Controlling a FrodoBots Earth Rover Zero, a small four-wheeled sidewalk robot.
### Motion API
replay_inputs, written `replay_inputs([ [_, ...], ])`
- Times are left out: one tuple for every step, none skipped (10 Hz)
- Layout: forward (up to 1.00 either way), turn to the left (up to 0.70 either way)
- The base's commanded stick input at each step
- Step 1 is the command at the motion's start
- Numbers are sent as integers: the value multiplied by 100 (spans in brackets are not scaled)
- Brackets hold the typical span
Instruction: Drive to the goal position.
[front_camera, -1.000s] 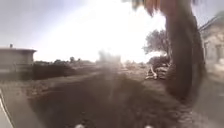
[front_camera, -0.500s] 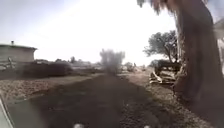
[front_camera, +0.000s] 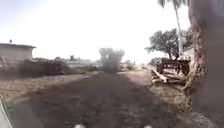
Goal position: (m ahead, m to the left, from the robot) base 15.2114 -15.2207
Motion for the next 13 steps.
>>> replay_inputs([
  [70,0],
  [70,0],
  [70,0],
  [70,0],
  [70,-3],
  [70,-10],
  [70,-14],
  [70,-14],
  [70,-14],
  [70,-14],
  [70,-14],
  [70,-14],
  [70,-14],
])
